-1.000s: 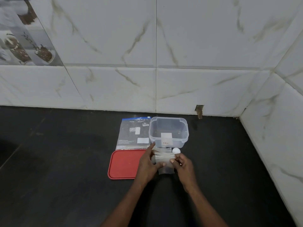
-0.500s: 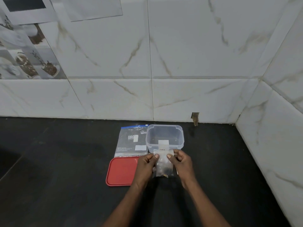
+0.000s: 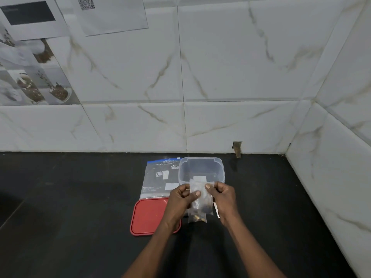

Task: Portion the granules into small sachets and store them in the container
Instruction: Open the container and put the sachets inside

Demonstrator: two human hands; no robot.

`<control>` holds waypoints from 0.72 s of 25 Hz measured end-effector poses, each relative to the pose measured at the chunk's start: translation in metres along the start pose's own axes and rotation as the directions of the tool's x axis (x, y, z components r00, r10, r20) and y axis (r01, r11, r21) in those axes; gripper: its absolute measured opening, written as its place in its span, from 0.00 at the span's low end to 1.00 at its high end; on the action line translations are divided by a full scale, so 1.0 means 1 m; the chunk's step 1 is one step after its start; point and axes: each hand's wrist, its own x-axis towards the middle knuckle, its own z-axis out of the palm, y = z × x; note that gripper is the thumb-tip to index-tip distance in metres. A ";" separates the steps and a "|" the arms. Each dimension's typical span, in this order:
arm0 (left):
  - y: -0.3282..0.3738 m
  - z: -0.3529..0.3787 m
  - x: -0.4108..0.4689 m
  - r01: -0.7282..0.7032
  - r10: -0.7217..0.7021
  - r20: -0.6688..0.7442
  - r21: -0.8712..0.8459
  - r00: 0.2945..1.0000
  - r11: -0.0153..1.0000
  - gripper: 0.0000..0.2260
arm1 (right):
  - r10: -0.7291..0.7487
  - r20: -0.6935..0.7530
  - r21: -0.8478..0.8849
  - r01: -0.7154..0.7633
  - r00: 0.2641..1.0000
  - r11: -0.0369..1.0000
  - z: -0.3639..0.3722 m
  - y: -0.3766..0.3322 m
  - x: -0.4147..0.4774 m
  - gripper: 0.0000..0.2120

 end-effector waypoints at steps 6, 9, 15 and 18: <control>0.030 0.009 0.037 0.051 -0.052 0.001 0.169 0.999 0.984 0.08 | -0.045 -0.153 -0.127 0.025 0.987 0.992 0.006 -0.023 0.042 0.05; 0.044 0.018 0.092 0.115 -0.090 -0.146 0.177 0.985 0.977 0.06 | -0.143 -0.259 -0.496 -0.005 0.955 0.868 -0.006 -0.030 0.066 0.11; 0.011 0.042 0.174 0.527 -0.497 -0.182 0.380 0.848 0.760 0.07 | -0.011 -0.200 -0.746 -0.145 0.980 0.650 -0.021 -0.022 0.089 0.22; -0.008 0.047 0.189 0.501 -0.503 -0.205 0.649 0.840 0.573 0.11 | 0.007 -0.192 -0.739 -0.149 0.981 0.657 -0.025 -0.015 0.093 0.19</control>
